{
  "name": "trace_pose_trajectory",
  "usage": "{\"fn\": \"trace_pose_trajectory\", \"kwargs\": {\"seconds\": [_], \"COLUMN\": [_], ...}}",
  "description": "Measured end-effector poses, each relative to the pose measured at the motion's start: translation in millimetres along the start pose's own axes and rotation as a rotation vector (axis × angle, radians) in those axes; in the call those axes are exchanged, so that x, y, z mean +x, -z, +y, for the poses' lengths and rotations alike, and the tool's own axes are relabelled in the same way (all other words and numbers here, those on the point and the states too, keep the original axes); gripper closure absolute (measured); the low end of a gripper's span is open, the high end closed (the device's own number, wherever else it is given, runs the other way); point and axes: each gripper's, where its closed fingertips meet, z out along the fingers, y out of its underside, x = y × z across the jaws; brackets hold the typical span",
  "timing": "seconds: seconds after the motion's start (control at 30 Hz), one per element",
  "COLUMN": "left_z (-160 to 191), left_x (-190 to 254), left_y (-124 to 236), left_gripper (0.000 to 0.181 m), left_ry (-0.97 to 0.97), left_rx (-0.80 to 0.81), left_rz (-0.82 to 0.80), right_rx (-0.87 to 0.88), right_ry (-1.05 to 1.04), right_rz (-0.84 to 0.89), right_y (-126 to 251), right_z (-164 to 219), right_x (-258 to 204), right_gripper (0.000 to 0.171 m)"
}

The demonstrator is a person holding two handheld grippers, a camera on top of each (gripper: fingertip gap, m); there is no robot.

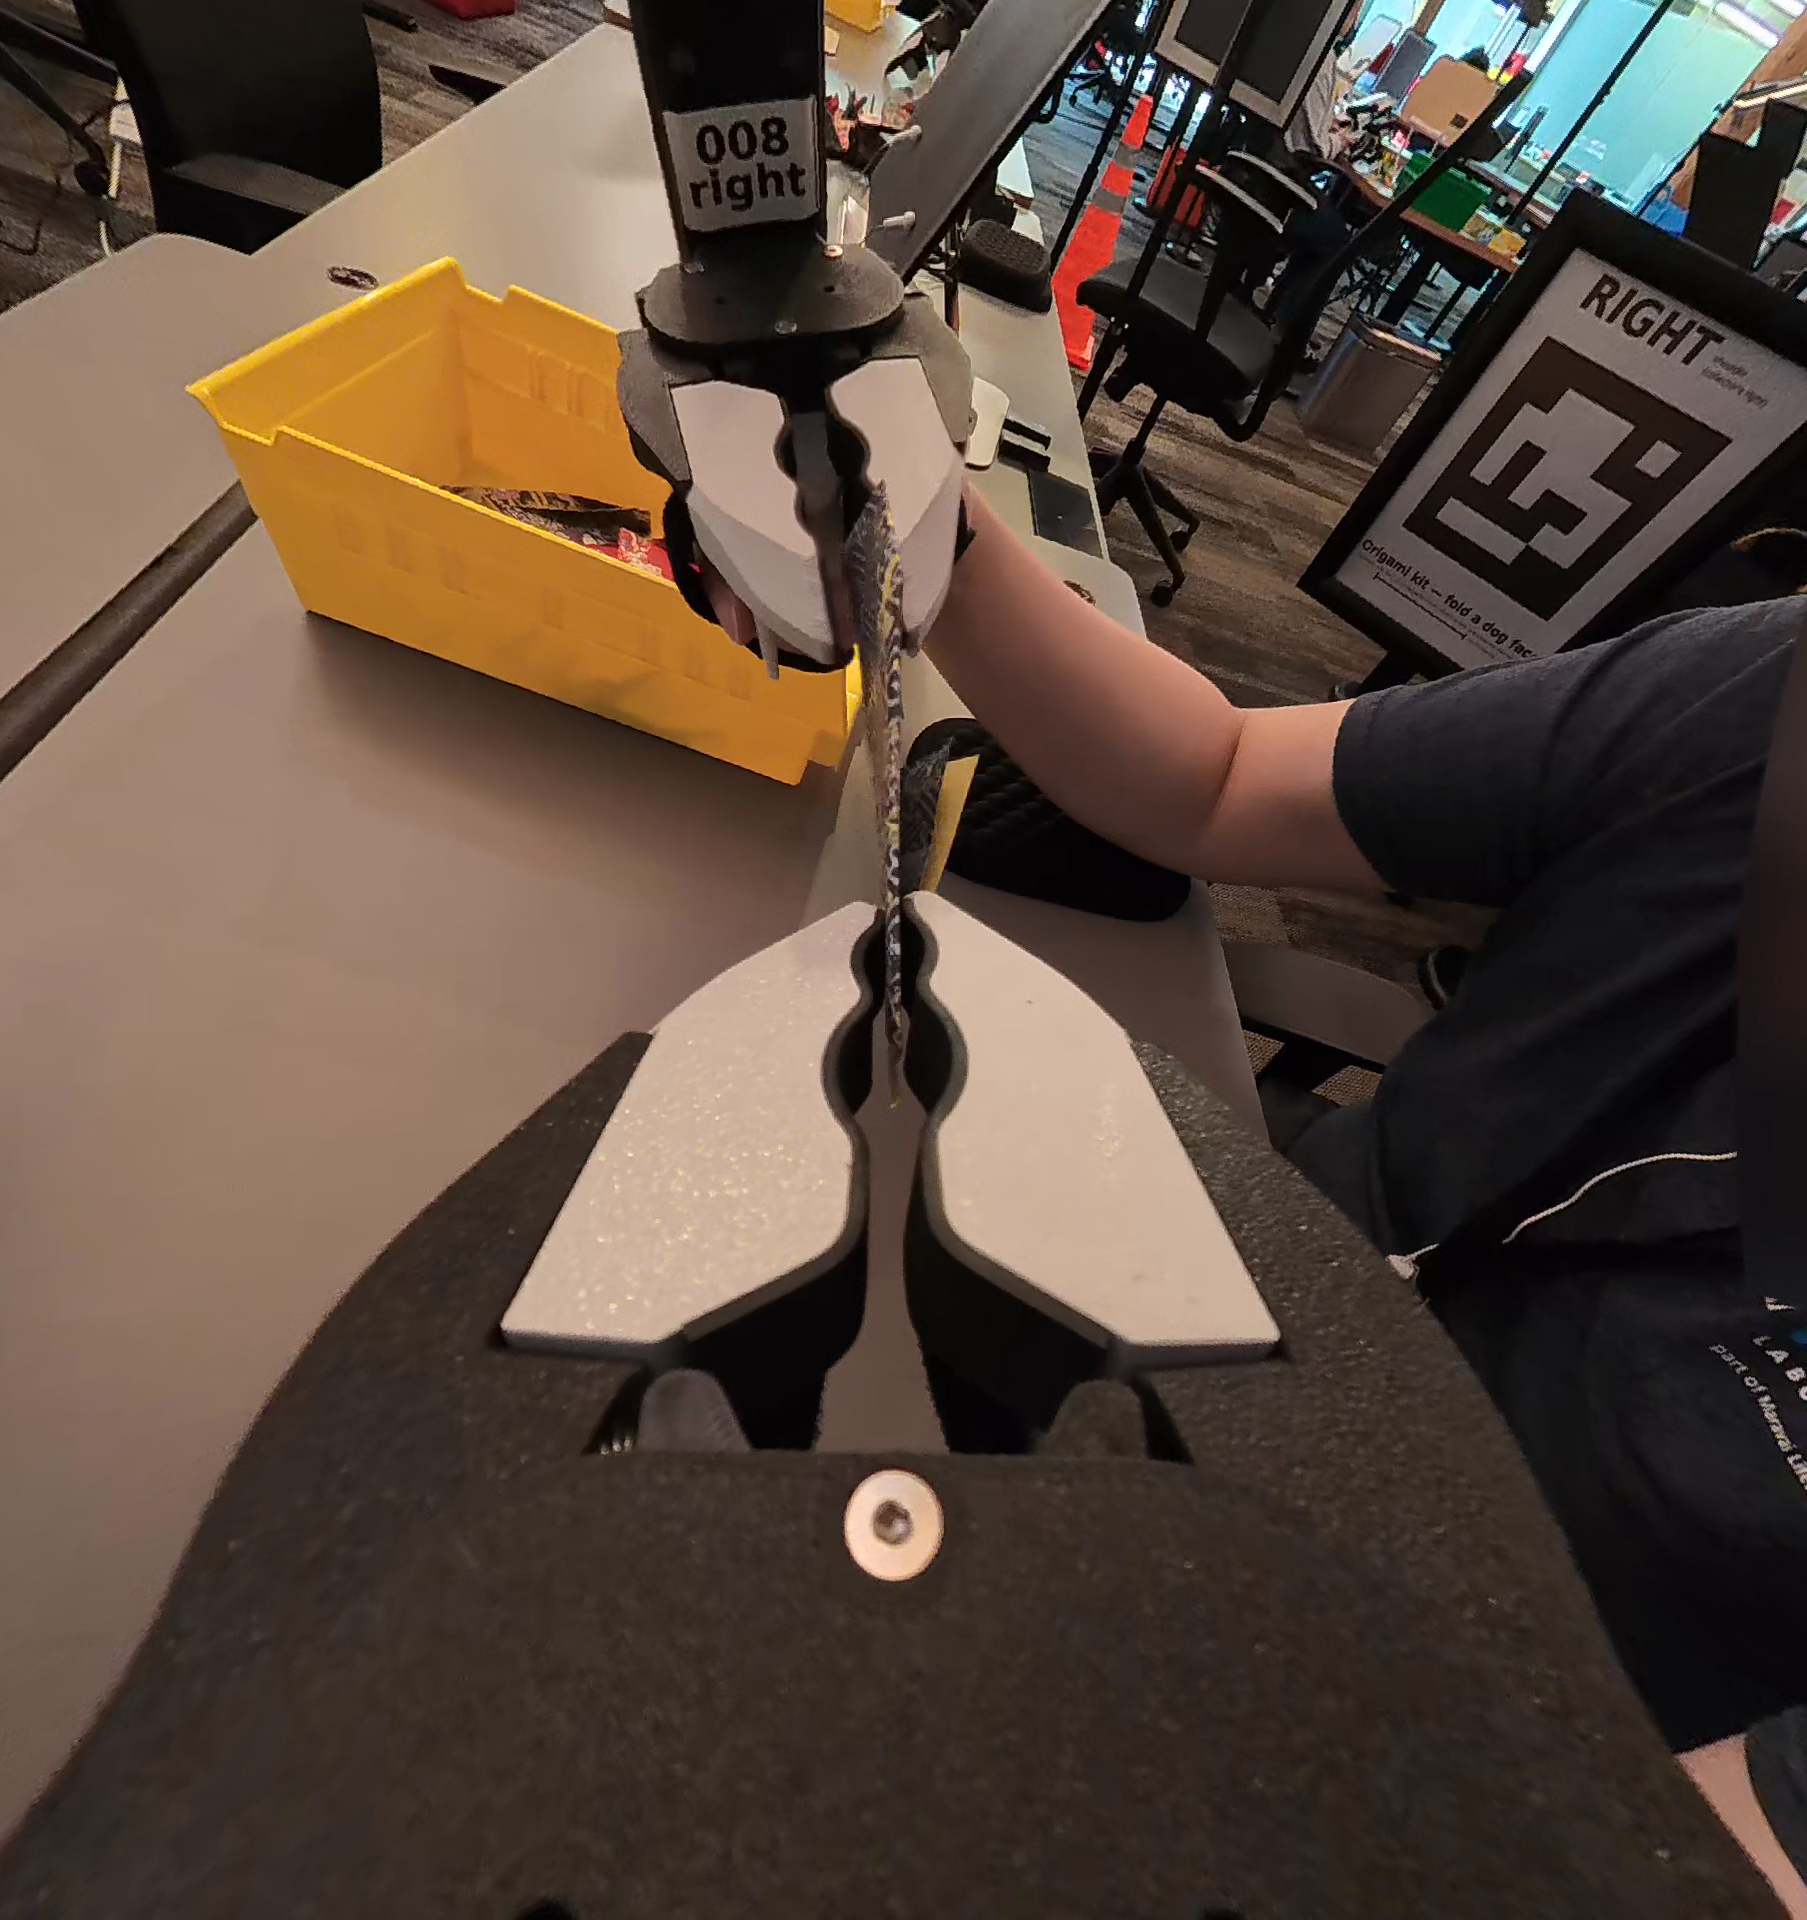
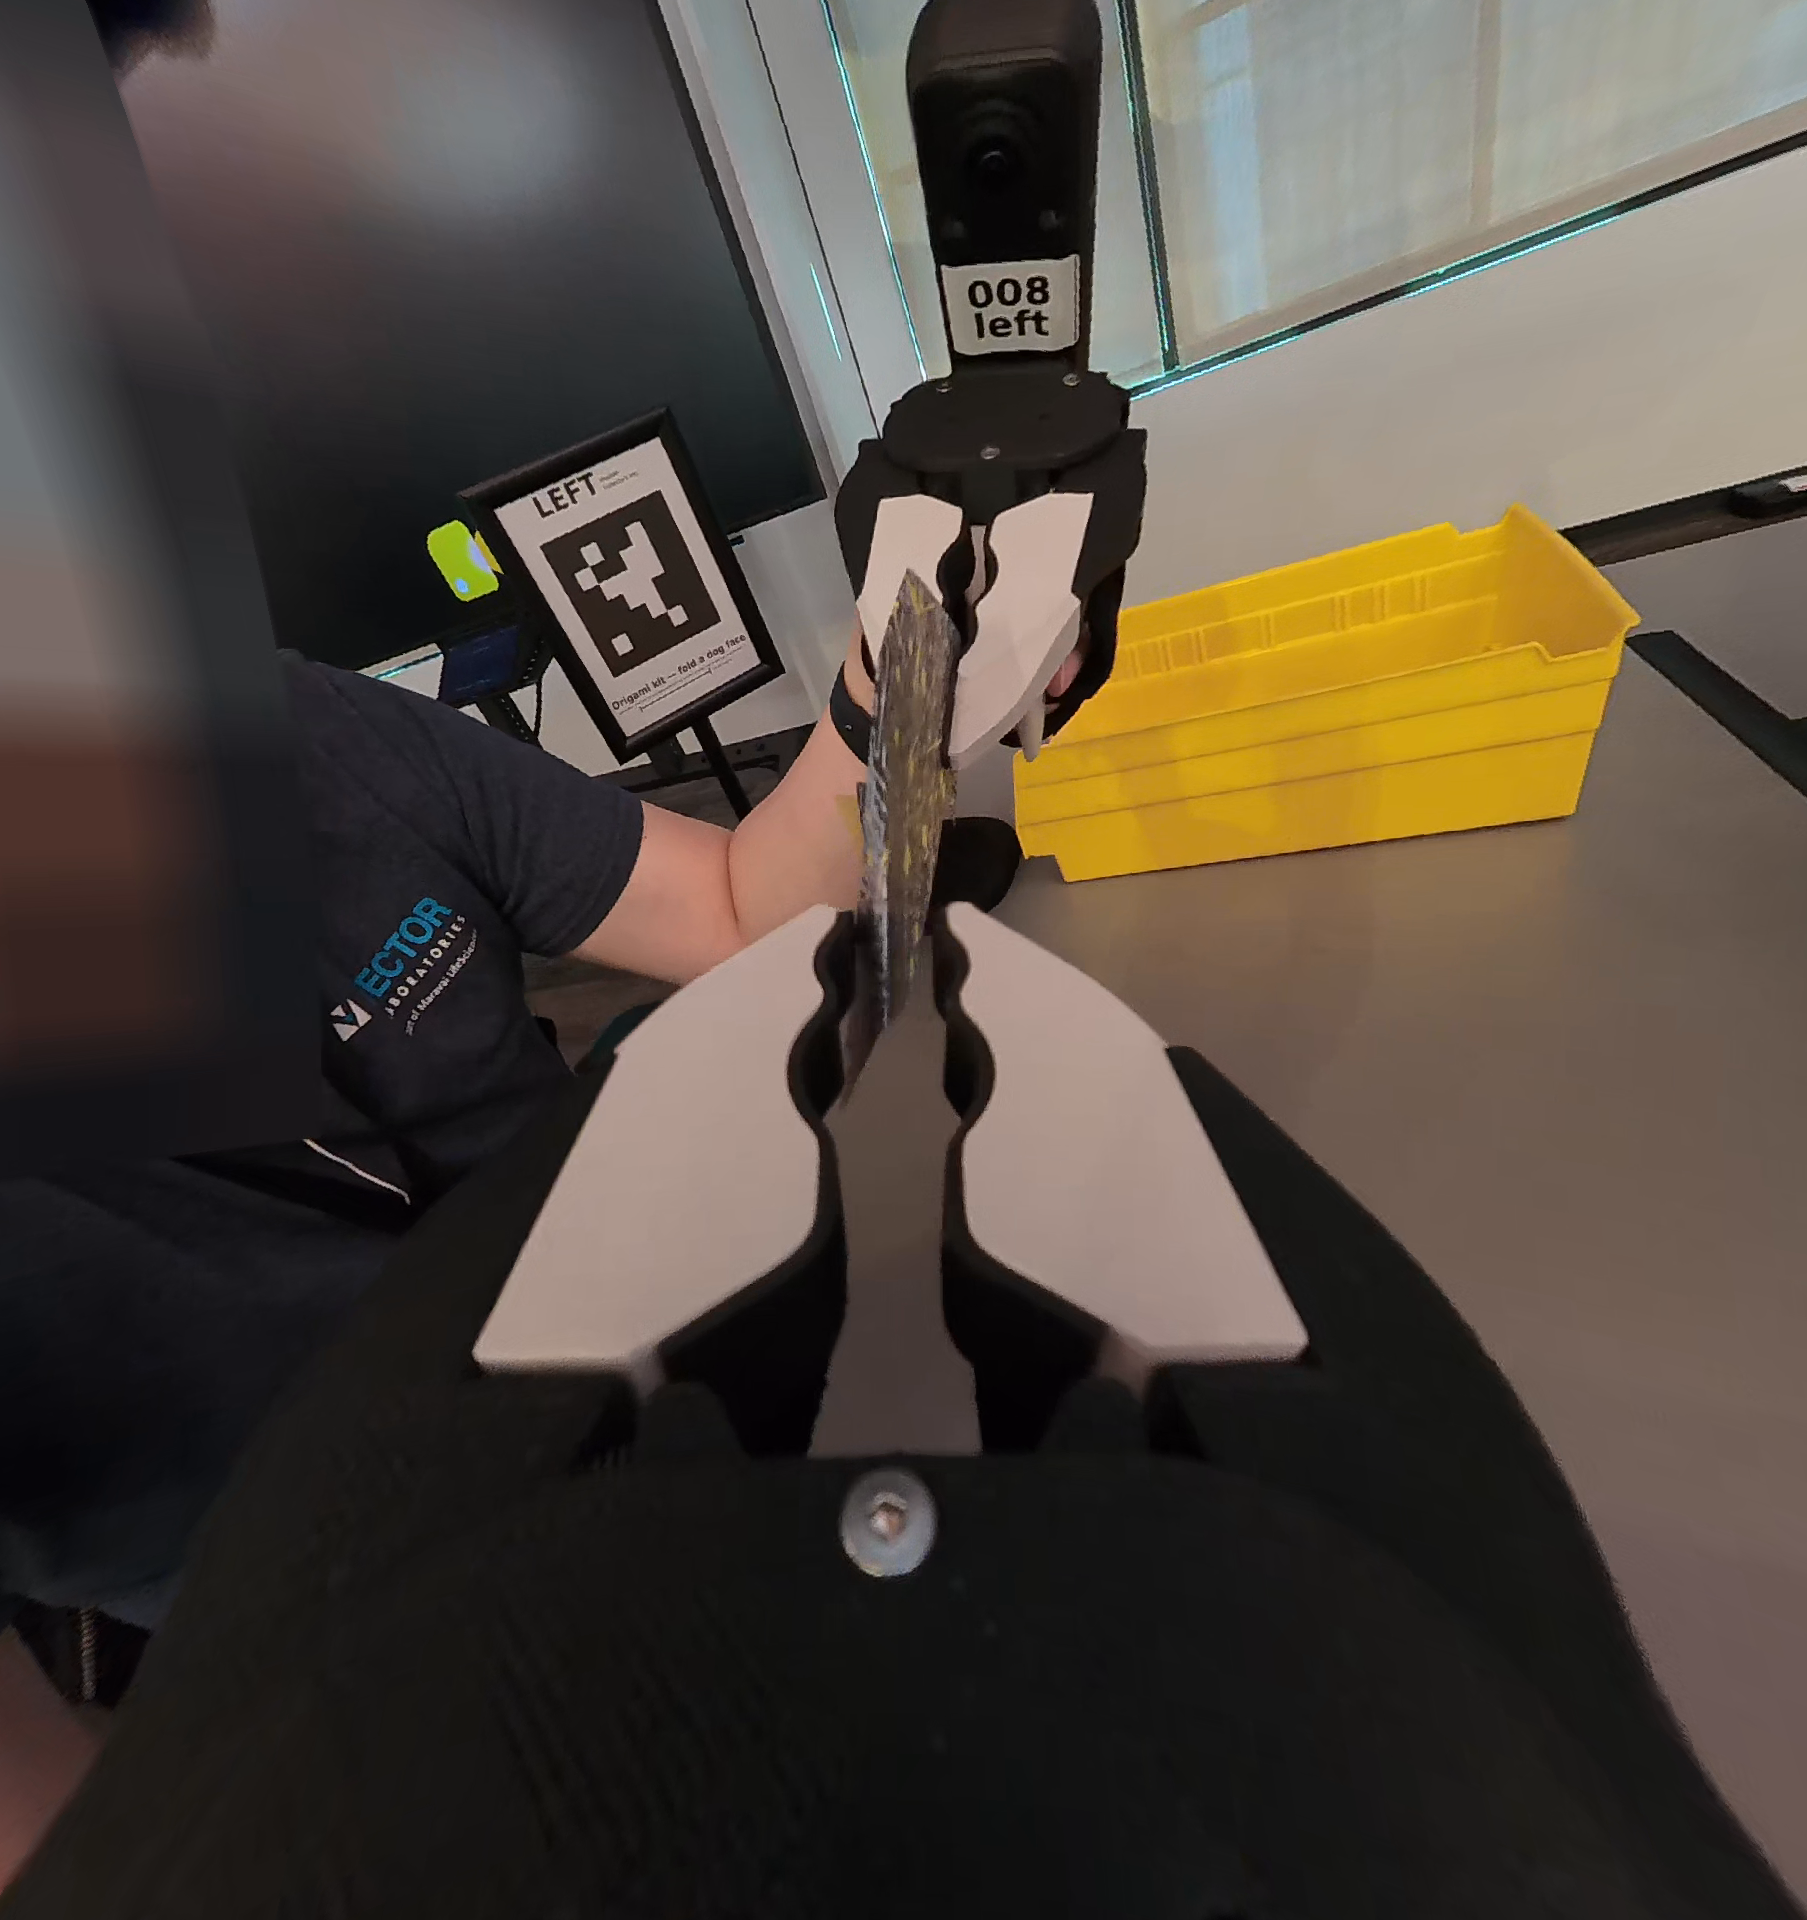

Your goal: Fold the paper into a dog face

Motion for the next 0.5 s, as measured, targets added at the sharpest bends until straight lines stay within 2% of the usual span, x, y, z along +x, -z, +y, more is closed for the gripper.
{"fn": "trace_pose_trajectory", "kwargs": {"seconds": [0.2, 0.5], "left_z": [-3.3, -8.6], "left_x": [-0.3, -1.0], "left_y": [3.8, 10.2], "left_gripper": [0.181, 0.181], "left_ry": [0.006, 0.014], "left_rx": [0.024, 0.062], "left_rz": [0.001, 0.001], "right_rx": [0.051, 0.113], "right_ry": [0.011, 0.013], "right_rz": [0.021, 0.022], "right_y": [5.8, 12.6], "right_z": [-7.9, -17.4], "right_x": [2.4, 2.8], "right_gripper": [0.150, 0.151]}}
